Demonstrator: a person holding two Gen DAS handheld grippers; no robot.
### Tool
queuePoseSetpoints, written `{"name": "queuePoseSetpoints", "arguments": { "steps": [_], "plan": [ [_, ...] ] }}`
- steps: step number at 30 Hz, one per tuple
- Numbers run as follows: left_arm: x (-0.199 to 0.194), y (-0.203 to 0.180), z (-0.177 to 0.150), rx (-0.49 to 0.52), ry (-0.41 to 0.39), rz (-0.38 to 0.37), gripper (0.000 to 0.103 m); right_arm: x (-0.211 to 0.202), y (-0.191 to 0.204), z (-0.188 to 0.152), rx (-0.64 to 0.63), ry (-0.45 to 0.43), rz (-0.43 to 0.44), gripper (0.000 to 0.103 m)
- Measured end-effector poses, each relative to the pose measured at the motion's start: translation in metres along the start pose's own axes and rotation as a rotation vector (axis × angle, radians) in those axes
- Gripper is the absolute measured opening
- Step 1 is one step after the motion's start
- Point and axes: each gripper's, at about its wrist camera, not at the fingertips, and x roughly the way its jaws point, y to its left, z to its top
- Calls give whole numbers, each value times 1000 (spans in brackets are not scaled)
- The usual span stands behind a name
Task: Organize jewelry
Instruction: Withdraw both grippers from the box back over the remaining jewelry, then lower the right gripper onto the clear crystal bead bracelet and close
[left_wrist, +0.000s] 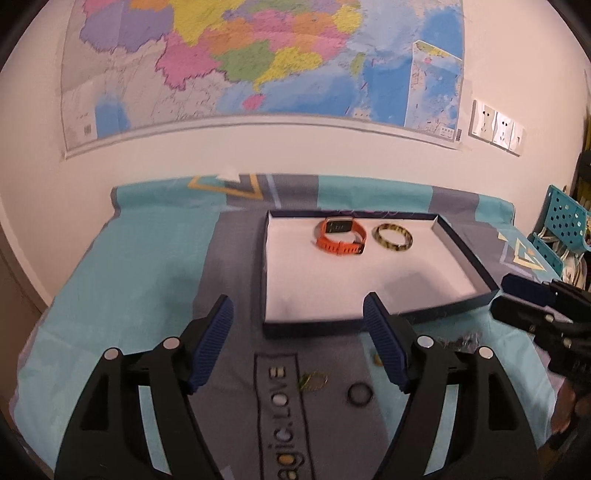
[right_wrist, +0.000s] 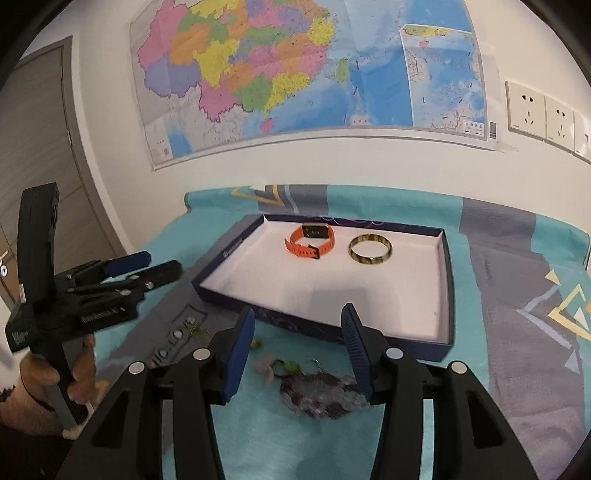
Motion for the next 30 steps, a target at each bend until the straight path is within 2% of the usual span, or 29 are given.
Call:
{"name": "queuePoseSetpoints", "arguments": {
  "steps": [6, 14, 25, 30],
  "plan": [
    [-3, 12, -15, -11, 10, -58, 72, -8, -22, -12, 9, 20, -4, 47],
    [3, 4, -38, 24, 47, -136, 72, 2, -37, -33, 48, 107, -4, 47],
    [12, 8, -53, 19, 80, -171, 72, 20, -38, -34, 32, 166, -21, 47],
    [16, -4, -53, 75, 102, -182, 72, 25, -42, -41, 49, 180, -19, 47]
  ]
}}
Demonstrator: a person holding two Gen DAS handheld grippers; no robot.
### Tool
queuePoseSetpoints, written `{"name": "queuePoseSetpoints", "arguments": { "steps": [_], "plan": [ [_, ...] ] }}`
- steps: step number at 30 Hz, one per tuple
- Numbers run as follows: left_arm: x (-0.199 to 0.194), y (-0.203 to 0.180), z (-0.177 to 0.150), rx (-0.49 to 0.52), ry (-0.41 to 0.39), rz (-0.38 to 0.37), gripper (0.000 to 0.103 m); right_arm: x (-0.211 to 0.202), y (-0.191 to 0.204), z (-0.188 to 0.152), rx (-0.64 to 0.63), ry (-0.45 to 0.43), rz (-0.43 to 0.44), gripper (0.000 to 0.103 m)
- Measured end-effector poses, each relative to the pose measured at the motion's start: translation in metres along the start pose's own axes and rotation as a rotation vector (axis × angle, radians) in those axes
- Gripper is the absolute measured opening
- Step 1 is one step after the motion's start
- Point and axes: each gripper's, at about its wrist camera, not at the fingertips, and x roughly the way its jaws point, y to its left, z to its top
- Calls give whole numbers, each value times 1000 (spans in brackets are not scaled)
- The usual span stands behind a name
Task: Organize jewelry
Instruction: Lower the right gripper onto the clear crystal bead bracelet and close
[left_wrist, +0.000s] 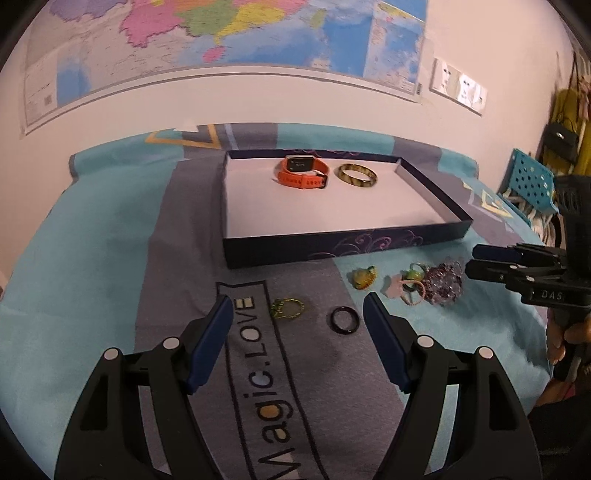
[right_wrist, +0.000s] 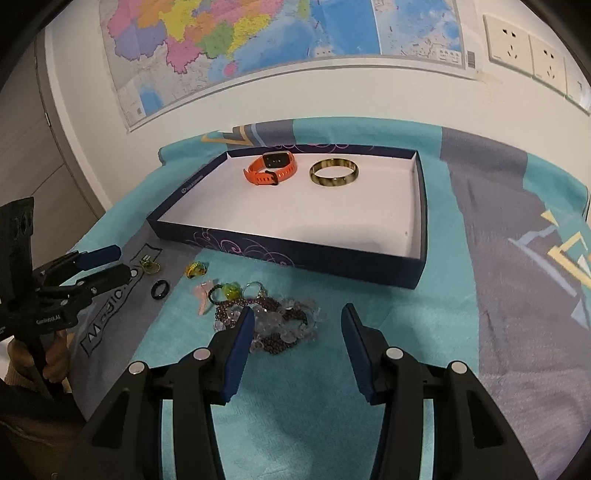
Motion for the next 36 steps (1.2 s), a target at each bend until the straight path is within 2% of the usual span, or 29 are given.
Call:
{"name": "queuePoseSetpoints", "arguments": {
  "steps": [3, 11, 17, 25, 30, 32, 36],
  "plan": [
    [1, -6, 1, 14, 1, -14, 72, -2, 3, -2, -31, 9, -17, 47],
    [6, -15, 3, 47, 21, -38, 72, 0, 11, -10, -58, 35, 6, 46],
    [6, -17, 5, 50, 18, -45, 72, -3, 17, -4, -76, 7, 22, 46],
    [9, -22, 7, 60, 16, -66, 72, -3, 12, 4, -67, 2, 10, 39],
    [12, -31, 8, 82, 21, -103, 72, 0, 5, 2, -46, 22, -1, 37],
    [14, -37, 9, 101, 26, -113, 72, 1, 3, 1, -39, 28, -1, 33],
    [17, -49, 8, 133, 37, -147, 72, 0, 3, 1, -37, 23, 24, 33]
  ]
}}
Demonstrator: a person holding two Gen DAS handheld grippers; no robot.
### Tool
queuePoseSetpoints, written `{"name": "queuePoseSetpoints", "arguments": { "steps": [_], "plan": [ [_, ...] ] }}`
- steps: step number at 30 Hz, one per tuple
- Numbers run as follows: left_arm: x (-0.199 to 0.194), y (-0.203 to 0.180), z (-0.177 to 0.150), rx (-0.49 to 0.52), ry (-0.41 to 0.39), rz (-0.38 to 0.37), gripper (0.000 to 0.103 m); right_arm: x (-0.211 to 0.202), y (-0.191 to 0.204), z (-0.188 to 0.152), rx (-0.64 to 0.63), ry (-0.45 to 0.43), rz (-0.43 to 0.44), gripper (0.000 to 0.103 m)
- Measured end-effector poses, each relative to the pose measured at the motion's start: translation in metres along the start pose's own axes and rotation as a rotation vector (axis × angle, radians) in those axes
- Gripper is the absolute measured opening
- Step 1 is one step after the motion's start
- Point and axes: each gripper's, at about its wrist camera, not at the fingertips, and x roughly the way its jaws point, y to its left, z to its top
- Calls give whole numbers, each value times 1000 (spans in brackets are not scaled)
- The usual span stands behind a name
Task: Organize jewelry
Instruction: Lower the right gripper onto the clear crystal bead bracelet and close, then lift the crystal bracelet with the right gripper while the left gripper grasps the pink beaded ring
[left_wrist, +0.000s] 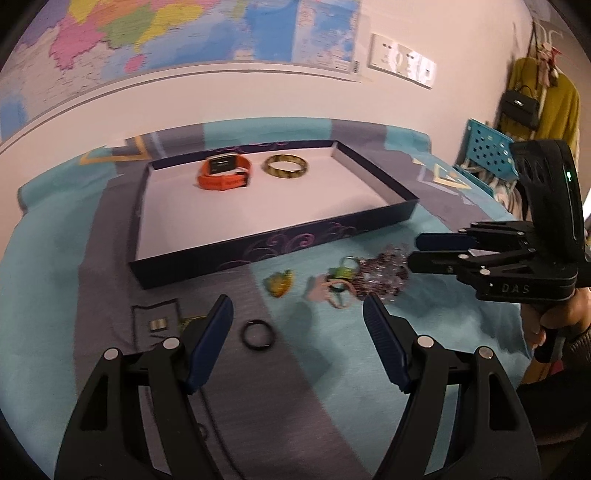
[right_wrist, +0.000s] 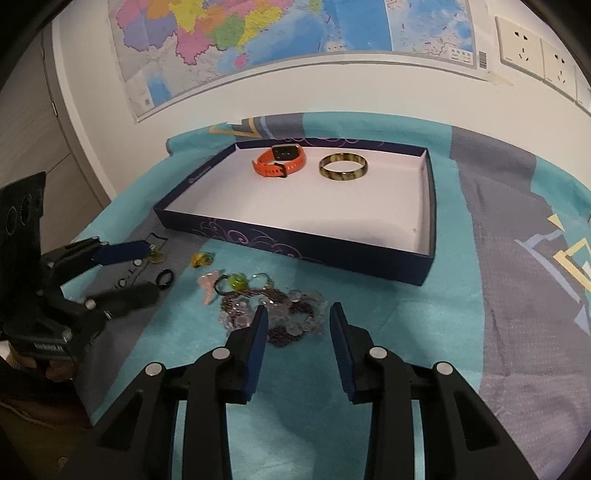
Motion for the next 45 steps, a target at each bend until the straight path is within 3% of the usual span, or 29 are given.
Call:
{"name": "queuePoseSetpoints", "arguments": {
  "steps": [4, 6, 9, 11, 14, 19, 25, 28, 36, 40, 42, 45],
  "plan": [
    [11, -12, 3, 36, 39, -8, 69, 6, 10, 1, -30, 16, 31, 33],
    [19, -16, 4, 47, 72, 5, 61, 10, 16, 1, -53, 20, 25, 33],
    [28, -17, 3, 42, 103, -3, 55, 11, 14, 2, -42, 25, 29, 25],
    [30, -15, 3, 31, 113, -16, 54, 14, 11, 2, -38, 44, 21, 12],
    [31, -12, 5, 18, 109, -31, 52, 16, 10, 1, -51, 58, 20, 8],
    [33, -12, 8, 12, 119, -49, 39, 6, 7, 6, -43, 38, 50, 8],
    [30, -18, 9, 32, 108, -66, 41, -22, -2, 21, 11, -54, 108, 8],
    [31, -21, 10, 42, 106, -62, 45, -31, -4, 26, 16, -88, 103, 8],
    [38, -23, 15, 52, 113, -49, 43, -50, -23, 33, 69, -151, 97, 8],
    [45, -22, 17, 42, 136, -57, 41, -48, -30, 31, 75, -146, 64, 8],
    [49, -20, 16, 30, 155, -63, 33, -41, -32, 27, 73, -117, 52, 8],
    [49, -19, 16, 27, 156, -63, 30, -31, -35, 18, 79, -75, 50, 8]
  ]
}}
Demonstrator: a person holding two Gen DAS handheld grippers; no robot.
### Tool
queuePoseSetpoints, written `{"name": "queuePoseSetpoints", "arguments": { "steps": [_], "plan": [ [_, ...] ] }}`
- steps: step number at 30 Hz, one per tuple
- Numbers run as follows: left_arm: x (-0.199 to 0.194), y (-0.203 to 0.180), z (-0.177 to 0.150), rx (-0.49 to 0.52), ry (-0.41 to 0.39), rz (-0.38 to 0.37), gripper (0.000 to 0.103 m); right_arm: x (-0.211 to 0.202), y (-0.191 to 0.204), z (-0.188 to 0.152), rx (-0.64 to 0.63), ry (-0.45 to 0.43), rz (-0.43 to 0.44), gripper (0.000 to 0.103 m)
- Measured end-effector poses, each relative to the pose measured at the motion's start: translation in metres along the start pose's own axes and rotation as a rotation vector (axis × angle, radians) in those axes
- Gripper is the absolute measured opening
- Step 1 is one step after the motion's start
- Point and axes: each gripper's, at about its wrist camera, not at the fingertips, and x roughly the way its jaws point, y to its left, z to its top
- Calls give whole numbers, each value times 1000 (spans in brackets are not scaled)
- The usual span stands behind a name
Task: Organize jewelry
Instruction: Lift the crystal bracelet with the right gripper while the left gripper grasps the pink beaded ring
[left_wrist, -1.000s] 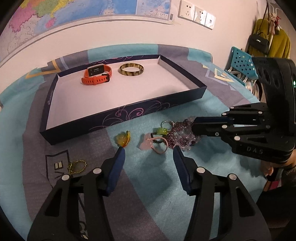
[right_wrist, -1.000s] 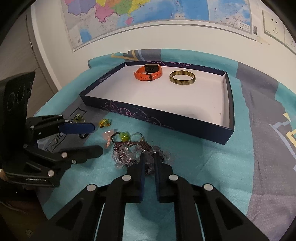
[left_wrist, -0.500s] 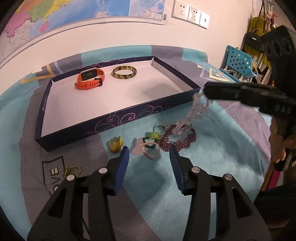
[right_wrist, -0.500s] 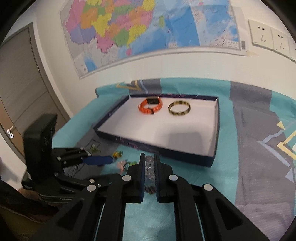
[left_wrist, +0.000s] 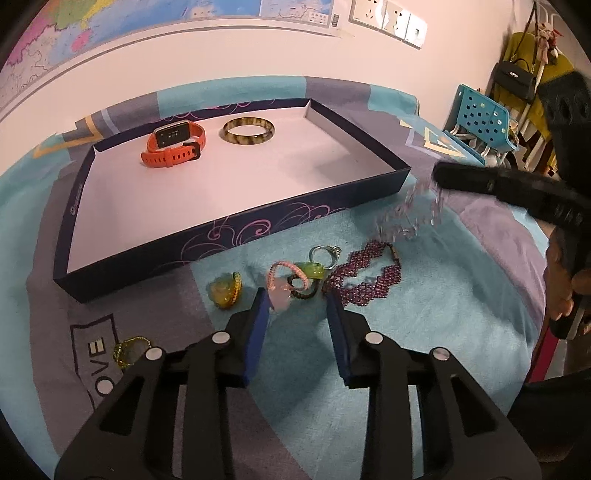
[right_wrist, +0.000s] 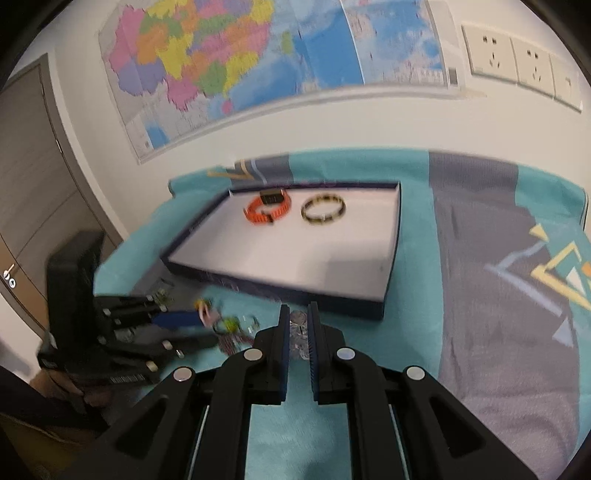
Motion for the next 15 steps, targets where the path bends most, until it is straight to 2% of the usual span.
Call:
{"name": "queuePoseSetpoints", "arguments": {
  "steps": [5, 7, 8, 9, 12, 13, 14, 15],
  "plan": [
    [0, 5, -1, -18, 4, 8, 18, 12, -9, -18, 22, 59, -8, 8],
    [-2, 7, -1, -30, -1, -3, 18, 14, -11, -21, 27, 67, -16, 9],
    [-3, 8, -1, -33, -6, 1, 22, 14, -12, -21, 30, 68, -22, 10],
    [-4, 8, -1, -34, -10, 6, 34, 12, -14, -21, 33, 63, -31, 12],
    [-5, 8, 0, -39, -15, 12, 38, 10, -17, -20, 37, 50, -42, 20],
    [-5, 8, 1, -41, -16, 9, 38, 10, -17, -19, 37, 49, -44, 29],
    [-5, 8, 1, -41, -18, 7, 38, 10, -17, -20, 37, 46, -46, 43],
    [-5, 8, 2, -40, -21, 9, 39, 12, -16, -20, 35, 44, -48, 48]
  ]
}}
